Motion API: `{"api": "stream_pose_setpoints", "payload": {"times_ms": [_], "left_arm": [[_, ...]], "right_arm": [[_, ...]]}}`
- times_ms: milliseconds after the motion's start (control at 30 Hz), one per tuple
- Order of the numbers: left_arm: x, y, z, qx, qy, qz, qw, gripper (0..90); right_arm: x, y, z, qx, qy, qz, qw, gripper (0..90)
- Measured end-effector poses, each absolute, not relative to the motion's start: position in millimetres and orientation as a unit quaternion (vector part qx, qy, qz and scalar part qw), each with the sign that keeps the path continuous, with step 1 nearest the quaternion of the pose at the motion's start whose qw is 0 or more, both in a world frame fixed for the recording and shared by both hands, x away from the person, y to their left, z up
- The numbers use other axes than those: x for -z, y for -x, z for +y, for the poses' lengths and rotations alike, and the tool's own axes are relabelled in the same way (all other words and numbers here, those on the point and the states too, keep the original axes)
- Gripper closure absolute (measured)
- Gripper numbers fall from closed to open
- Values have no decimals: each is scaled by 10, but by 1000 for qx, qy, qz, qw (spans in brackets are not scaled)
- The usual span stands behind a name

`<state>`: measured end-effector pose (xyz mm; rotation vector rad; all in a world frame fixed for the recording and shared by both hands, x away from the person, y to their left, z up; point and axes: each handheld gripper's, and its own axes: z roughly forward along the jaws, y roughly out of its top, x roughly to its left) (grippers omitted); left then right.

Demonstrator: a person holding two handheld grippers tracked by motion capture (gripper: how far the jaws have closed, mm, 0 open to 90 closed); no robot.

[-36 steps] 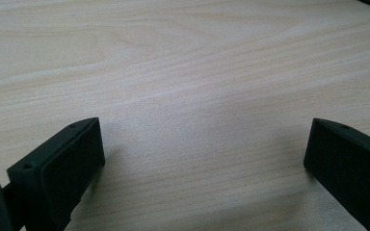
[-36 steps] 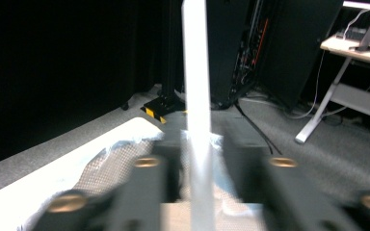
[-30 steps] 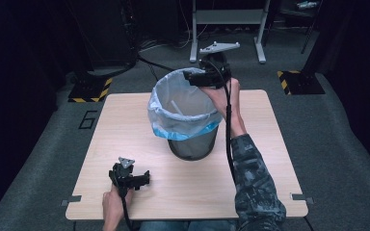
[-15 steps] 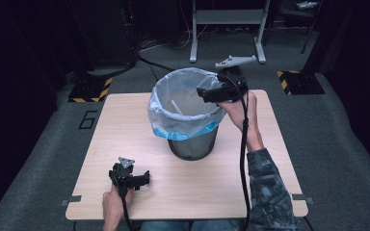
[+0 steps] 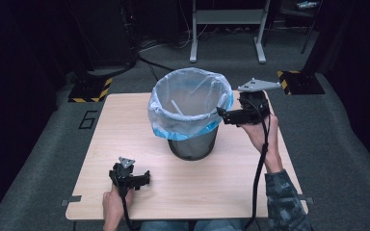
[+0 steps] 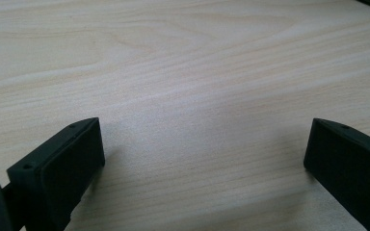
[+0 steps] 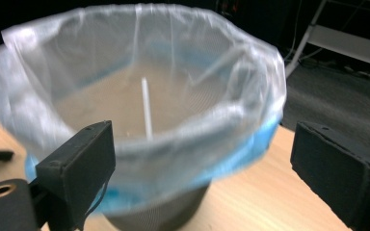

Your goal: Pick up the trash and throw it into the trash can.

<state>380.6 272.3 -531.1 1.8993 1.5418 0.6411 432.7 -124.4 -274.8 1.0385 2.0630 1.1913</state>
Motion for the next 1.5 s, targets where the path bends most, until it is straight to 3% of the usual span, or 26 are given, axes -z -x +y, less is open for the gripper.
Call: {"api": "stream_pose_setpoints", "payload": {"times_ms": [367,900,1500], "left_arm": [[5311,-3806,2722,-242,-716,581,302,2],[5311,-3806,2722,-242,-716,581,302,2],[5311,-3807,2720,-241,-717,581,302,2]], "right_arm": [[3167,-4015,-1574,-457,-417,731,289,18],[4108,-3825,-1746,-409,-470,716,315,0],[5156,-3667,-1999,-361,-530,731,235,0]]}}
